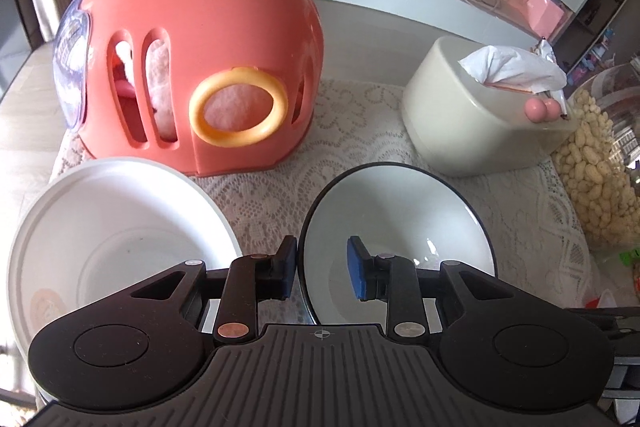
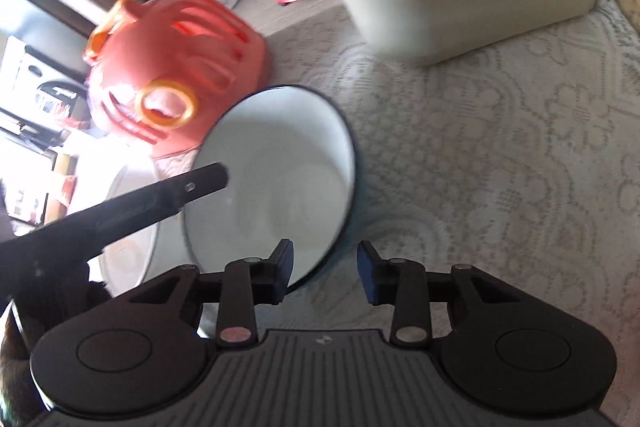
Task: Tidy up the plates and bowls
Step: 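Grasp the blue enamel bowl rim with both grippers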
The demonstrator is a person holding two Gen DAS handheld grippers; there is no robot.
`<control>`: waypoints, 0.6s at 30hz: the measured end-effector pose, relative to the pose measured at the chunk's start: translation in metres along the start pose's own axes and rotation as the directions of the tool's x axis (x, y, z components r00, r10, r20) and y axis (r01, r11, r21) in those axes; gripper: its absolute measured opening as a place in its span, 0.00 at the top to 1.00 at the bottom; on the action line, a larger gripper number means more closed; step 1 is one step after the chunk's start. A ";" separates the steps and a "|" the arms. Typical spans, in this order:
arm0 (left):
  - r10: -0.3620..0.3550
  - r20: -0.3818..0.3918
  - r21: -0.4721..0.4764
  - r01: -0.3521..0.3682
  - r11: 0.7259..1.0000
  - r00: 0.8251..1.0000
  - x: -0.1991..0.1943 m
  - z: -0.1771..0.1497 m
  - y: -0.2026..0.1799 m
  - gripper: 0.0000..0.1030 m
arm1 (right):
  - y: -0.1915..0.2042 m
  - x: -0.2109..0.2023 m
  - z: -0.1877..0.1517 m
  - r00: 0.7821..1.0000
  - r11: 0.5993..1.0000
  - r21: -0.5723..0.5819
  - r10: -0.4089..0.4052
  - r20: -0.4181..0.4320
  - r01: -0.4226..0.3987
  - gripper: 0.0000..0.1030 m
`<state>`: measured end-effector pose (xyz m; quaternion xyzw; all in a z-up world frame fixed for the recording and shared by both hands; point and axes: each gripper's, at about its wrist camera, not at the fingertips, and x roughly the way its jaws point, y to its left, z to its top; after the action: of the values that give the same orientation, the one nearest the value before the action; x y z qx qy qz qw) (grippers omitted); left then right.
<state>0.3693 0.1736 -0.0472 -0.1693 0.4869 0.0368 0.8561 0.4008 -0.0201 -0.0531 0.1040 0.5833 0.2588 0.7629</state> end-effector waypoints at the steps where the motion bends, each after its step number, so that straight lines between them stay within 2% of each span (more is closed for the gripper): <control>1: -0.015 -0.006 -0.004 0.015 1.000 1.000 -0.002 -0.001 -0.001 0.69 | 0.005 -0.005 -0.001 0.999 0.999 -0.028 -0.029 0.022 0.029 0.66; 4: -0.060 -0.025 0.002 0.060 0.998 0.998 -0.007 -0.005 -0.009 0.68 | 0.013 -0.026 -0.004 0.991 0.990 -0.102 -0.087 0.105 0.098 0.66; 7: -0.088 -0.033 0.014 0.089 0.996 0.996 -0.005 -0.009 -0.019 0.68 | 0.008 -0.042 -0.003 0.984 0.987 -0.107 -0.103 0.147 0.120 0.64; 11: -0.109 -0.038 0.017 0.110 0.994 0.993 0.000 -0.014 -0.023 0.65 | -0.013 -0.040 -0.003 0.988 0.993 -0.058 -0.094 0.120 0.101 0.64; 18: -0.144 -0.059 -0.038 0.142 0.989 0.988 0.013 -0.018 -0.016 0.65 | -0.035 -0.017 -0.009 0.996 0.997 0.046 -0.072 0.053 0.070 0.63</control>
<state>0.3651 0.1519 -0.0627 -0.2192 0.4988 -0.0215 0.8382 0.3985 -0.0600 -0.0577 0.1069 0.5711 0.2157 0.7848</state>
